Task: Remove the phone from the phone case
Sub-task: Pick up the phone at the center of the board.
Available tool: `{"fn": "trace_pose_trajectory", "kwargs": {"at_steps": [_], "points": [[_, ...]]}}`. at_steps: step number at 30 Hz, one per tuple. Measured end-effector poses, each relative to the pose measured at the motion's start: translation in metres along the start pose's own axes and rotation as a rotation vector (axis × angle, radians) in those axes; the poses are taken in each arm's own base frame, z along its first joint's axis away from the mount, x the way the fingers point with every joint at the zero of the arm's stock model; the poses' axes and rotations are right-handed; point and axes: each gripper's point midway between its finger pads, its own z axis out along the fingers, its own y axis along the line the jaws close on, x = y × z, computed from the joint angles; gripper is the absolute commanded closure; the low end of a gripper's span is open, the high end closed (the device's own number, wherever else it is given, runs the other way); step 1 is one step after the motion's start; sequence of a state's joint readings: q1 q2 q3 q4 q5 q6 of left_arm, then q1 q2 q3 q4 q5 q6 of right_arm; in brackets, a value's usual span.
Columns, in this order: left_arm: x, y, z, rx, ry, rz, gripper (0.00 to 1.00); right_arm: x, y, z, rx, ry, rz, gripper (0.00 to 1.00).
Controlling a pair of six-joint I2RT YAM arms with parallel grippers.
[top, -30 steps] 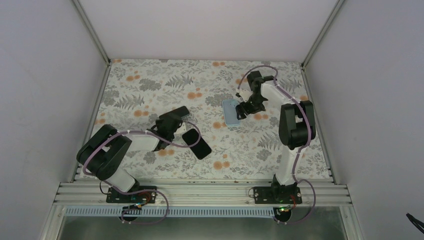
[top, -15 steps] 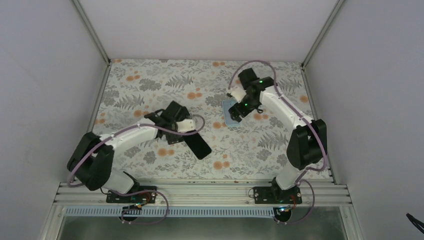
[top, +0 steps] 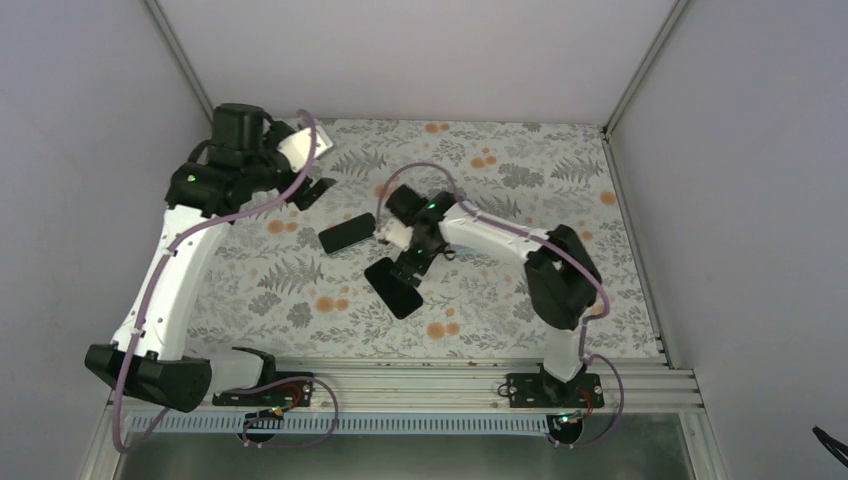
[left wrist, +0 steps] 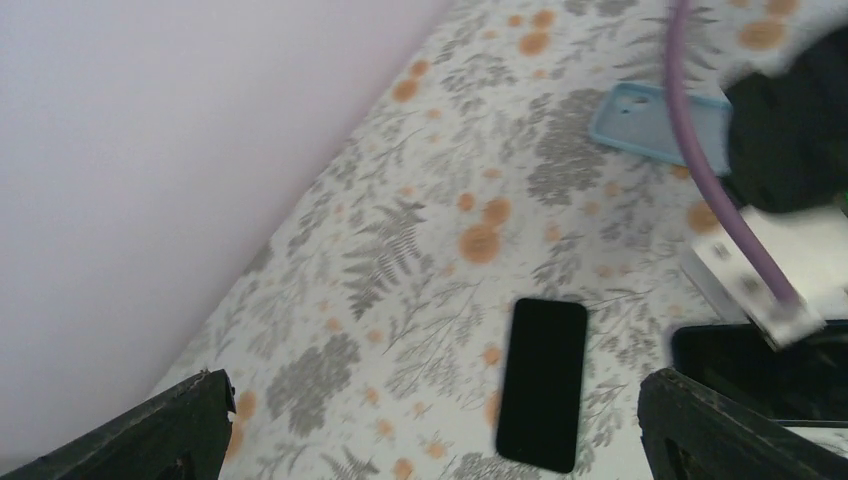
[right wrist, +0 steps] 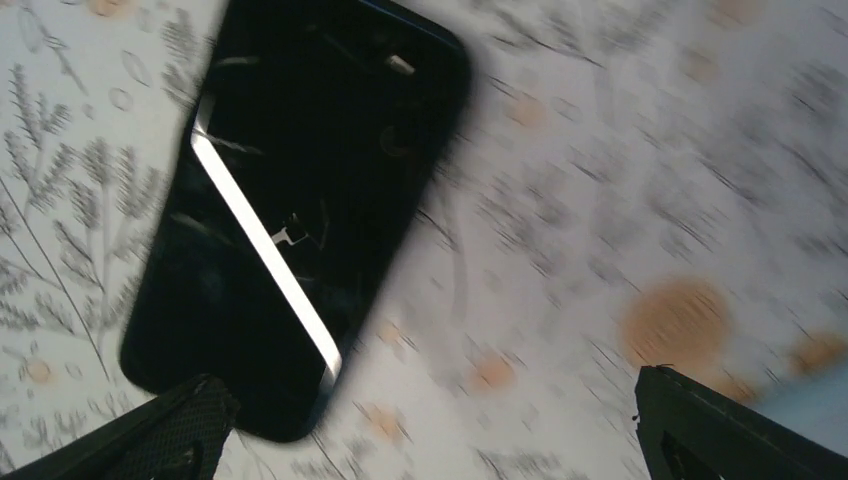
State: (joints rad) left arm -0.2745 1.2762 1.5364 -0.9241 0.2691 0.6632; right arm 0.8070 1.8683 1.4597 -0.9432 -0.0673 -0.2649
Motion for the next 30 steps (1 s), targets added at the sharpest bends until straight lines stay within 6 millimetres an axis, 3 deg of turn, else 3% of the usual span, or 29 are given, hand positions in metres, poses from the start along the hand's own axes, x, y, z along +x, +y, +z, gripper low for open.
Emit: {"fn": "trace_pose_trajectory", "kwargs": {"at_steps": [5,10,15,22,30], "points": [[0.025,0.043,-0.019,-0.119,0.01,-0.122,0.0,-0.029,0.052,0.034,0.004,-0.005,-0.149,0.0],[0.055,0.068,-0.023,-0.189,0.03,-0.225,0.0,-0.056,0.081,0.056,0.034,-0.04,-0.234,0.0],[0.076,0.077,-0.022,-0.197,0.036,-0.29,0.0,-0.051,0.071,0.074,0.154,-0.027,-0.259,0.0],[0.084,0.085,-0.027,-0.197,0.003,-0.324,0.0,-0.039,0.043,0.062,0.345,-0.08,-0.27,0.0],[0.086,0.074,-0.017,-0.114,-0.027,-0.335,0.0,-0.014,0.025,0.058,0.343,-0.047,-0.237,0.0]]}}
